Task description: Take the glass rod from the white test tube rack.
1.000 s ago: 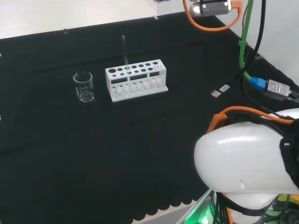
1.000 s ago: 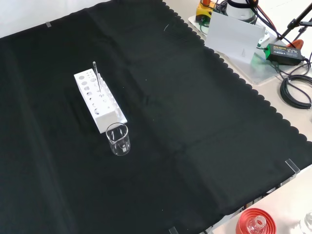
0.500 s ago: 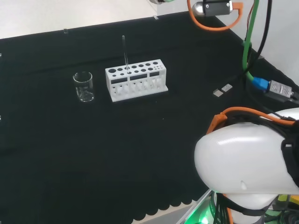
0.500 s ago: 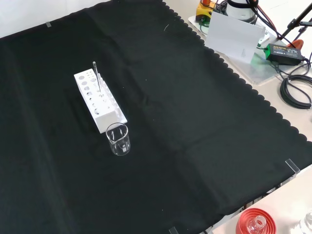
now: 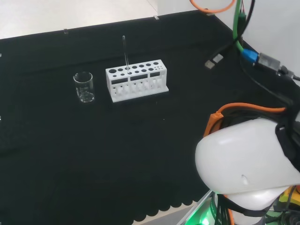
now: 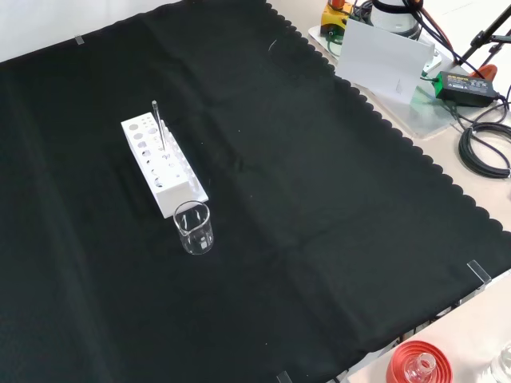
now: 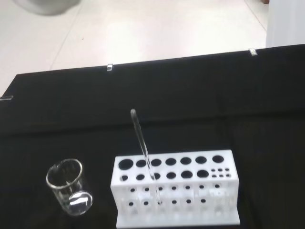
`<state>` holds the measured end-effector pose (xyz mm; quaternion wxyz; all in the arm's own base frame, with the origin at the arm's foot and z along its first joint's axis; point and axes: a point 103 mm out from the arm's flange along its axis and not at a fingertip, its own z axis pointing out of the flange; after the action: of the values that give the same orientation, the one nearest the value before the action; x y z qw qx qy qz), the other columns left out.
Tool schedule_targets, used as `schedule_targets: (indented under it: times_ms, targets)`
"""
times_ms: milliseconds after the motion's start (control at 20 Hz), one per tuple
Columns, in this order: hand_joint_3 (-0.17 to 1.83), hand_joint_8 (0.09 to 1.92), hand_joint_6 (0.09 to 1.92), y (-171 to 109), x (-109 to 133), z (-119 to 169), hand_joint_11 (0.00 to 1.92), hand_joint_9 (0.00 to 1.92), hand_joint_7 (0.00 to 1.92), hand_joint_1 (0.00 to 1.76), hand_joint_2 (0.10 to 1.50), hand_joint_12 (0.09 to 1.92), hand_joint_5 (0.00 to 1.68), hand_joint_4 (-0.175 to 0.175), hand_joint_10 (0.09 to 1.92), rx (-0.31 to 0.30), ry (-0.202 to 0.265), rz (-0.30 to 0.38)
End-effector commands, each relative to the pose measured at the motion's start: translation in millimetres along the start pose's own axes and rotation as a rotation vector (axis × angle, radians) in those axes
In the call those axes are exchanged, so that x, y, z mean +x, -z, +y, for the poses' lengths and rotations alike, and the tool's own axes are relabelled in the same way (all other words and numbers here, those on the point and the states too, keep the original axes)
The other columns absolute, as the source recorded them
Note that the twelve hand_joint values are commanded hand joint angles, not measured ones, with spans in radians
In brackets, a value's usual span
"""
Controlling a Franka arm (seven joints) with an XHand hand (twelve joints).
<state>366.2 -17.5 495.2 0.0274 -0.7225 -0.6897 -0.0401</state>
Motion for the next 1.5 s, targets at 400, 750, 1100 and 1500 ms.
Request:
schedule_targets:
  times_ms: [400,750,1100,1500]
  targets:
    - [0.56,0.72,0.09,-13.3,9.1,93.9,0.67,0.70,0.52,0.80,0.58,1.28,0.53,-0.043,0.75,0.055,0.091,-0.024]
    - [0.59,0.71,0.11,-27.1,16.4,120.2,0.71,0.75,0.56,0.86,0.58,1.26,0.56,-0.041,0.72,0.097,0.118,-0.036]
    - [0.61,0.71,0.13,-49.3,26.2,149.4,0.73,0.78,0.60,0.85,0.57,1.26,0.58,-0.041,0.71,0.140,0.141,-0.036]
    - [0.62,0.70,0.15,-79.0,35.3,167.7,0.75,0.81,0.64,0.83,0.56,1.24,0.56,-0.043,0.68,0.192,0.170,-0.052]
